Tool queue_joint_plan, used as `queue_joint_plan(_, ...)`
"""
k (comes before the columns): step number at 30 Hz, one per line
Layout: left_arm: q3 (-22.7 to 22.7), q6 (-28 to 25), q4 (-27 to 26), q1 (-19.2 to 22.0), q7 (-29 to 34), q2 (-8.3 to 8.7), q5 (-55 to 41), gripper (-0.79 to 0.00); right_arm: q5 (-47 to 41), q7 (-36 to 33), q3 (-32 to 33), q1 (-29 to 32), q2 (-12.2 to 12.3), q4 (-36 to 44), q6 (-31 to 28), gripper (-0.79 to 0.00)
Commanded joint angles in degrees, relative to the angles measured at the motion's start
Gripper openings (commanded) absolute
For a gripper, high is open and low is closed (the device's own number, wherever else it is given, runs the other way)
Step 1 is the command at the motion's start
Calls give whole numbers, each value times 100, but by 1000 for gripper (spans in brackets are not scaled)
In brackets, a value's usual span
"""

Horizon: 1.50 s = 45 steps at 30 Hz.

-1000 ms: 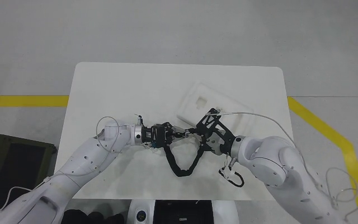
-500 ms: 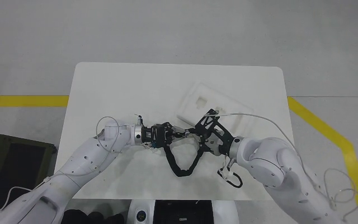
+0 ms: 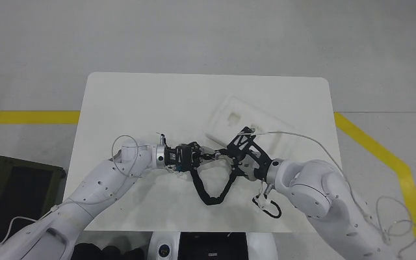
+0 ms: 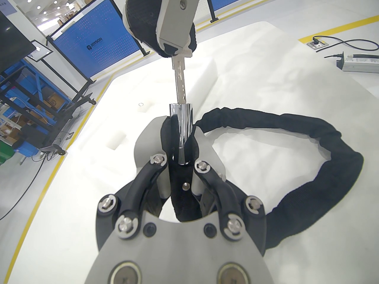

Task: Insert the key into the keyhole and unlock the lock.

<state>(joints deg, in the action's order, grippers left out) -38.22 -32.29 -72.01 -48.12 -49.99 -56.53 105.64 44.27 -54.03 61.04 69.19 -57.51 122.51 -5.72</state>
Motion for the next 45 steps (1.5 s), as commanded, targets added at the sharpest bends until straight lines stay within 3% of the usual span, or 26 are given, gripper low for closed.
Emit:
queue_joint_plan(1, 0, 0, 0, 0, 0, 0, 0, -785, -16, -9, -10, -21, -7, -23, -8, -785)
queue_joint_plan(41, 0, 0, 0, 0, 0, 0, 0, -785, -10, -22, -457, -588, -222, -607, 78, -785)
queue_joint_plan(43, 0, 0, 0, 0, 0, 0, 0, -785, -8, -4, -466, -582, -229, -610, 67, -610)
queue_joint_plan(45, 0, 0, 0, 0, 0, 0, 0, -785, -29, 22, -475, -579, -236, -633, 30, -551)
